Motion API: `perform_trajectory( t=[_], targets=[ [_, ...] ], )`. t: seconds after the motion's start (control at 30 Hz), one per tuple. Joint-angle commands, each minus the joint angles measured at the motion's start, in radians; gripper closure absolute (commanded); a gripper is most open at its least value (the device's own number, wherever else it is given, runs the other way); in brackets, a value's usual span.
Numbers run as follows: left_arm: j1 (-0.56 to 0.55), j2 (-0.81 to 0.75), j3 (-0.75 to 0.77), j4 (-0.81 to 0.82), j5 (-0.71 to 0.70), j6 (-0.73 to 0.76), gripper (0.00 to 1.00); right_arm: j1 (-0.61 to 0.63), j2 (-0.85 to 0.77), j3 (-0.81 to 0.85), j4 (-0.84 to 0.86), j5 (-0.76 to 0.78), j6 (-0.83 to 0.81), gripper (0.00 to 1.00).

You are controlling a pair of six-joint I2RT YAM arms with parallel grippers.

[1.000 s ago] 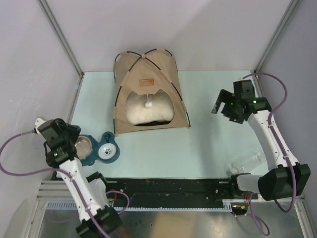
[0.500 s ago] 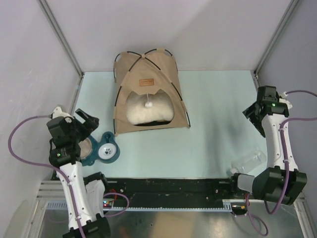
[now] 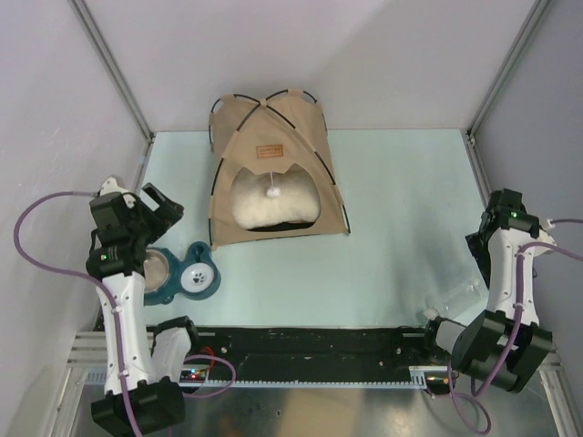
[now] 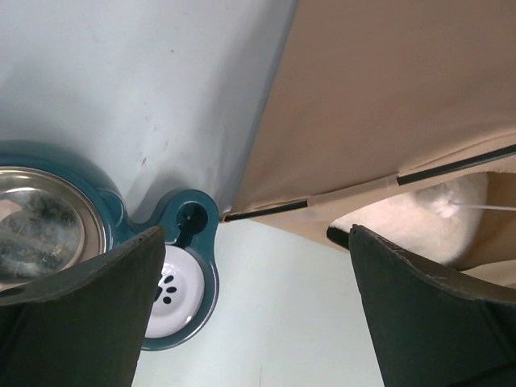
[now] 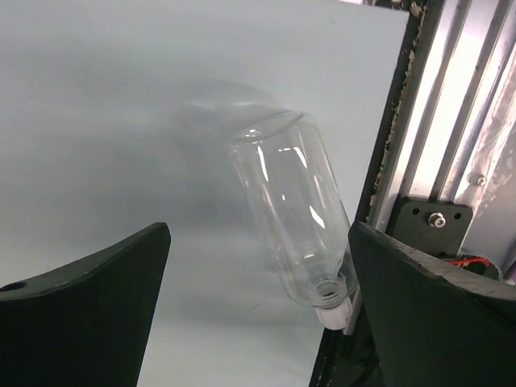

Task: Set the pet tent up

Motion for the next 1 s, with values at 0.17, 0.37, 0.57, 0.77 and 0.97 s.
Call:
perform_trajectory(
  t=[0.17, 0.37, 0.57, 0.77, 0.97],
  targets=[
    [-0.008, 0.045, 0.083, -0.008, -0.07, -0.031, 0.0, -0.087, -0.034, -0.158, 0.068, -0.098, 0.039, 0.01],
    [-0.008, 0.052, 0.096, -0.012, -0.092, -0.039, 0.0, -0.089, -0.063, -0.26, 0.126, -0.108, 0.018, 0.0],
    [-0.007, 0.062, 0.116, -0.012, -0.093, -0.044, 0.0, -0.089, -0.035, -0.315, 0.172, -0.142, -0.002, 0.01],
    [-0.007, 0.037, 0.104, -0.012, -0.095, -0.041, 0.0, -0.06, 0.013, -0.356, 0.26, -0.224, -0.053, 0.01],
    [-0.007, -0.003, 0.084, -0.012, -0.105, -0.03, 0.0, 0.115, 0.066, -0.355, 0.331, -0.29, -0.067, 0.03]
  ],
)
